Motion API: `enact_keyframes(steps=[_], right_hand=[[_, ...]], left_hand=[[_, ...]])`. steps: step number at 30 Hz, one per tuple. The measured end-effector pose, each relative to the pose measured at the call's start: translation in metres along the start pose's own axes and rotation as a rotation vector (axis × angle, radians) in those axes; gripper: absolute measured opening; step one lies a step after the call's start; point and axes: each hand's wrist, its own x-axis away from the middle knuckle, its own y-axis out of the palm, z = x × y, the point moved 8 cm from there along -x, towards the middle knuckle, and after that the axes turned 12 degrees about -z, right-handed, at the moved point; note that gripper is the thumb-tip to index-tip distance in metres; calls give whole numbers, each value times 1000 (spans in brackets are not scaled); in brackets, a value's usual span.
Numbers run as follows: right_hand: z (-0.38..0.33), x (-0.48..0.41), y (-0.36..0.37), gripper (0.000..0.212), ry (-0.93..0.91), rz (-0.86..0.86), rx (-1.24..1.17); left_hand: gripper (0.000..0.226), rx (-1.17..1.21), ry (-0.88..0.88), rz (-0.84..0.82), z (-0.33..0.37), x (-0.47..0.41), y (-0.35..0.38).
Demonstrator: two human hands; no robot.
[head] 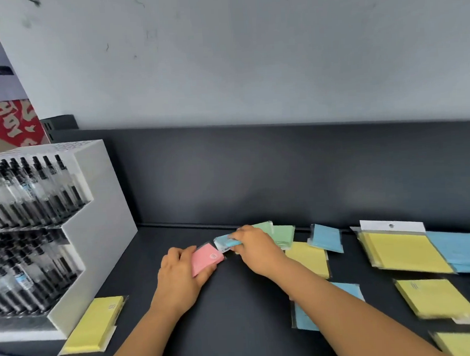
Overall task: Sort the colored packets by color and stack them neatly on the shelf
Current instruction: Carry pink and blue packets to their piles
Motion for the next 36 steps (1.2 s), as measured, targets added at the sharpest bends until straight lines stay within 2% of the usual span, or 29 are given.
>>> enact_keyframes(steps=[2,5,7,9,10,12,14,17,20,25,29,32,36], right_hand=[[5,14,-13,32,33,80,-155],[6,43,-35,31,90,227,-248],[6,64,-45,30,103,294,-263],[7,90,-55,29,113,358,-247],[9,103,-59,29,122,381,-233],[16,129,-61,29,173,411,-207],[28,158,-60,30,255,439,-191],[45,202,-60,31,359,486,-187],[57,246,-69,31,392,570,-169],[78,316,-88,19,431,689,-3],[106,375,-110,14,498,795,24],[125,398,-122,13,429,766,-22],[151,409,-119,25,256,535,-177]], left_hand=[[67,48,-2,21,-2,0,-1],[61,139,7,29,-3,0,-5],[61,288,-34,1,-11,-2,-7],[74,441,-58,-57,-10,-5,-8],[78,491,-48,-79,-4,-5,-7],[71,537,46,-112,23,0,-5],[64,545,179,-153,63,15,-2],[62,514,287,-174,112,40,7],[56,473,405,-190,151,63,16],[55,460,510,-297,197,88,42],[55,425,540,-307,235,104,58],[57,406,561,-306,261,115,69],[58,339,550,-284,297,130,83]])
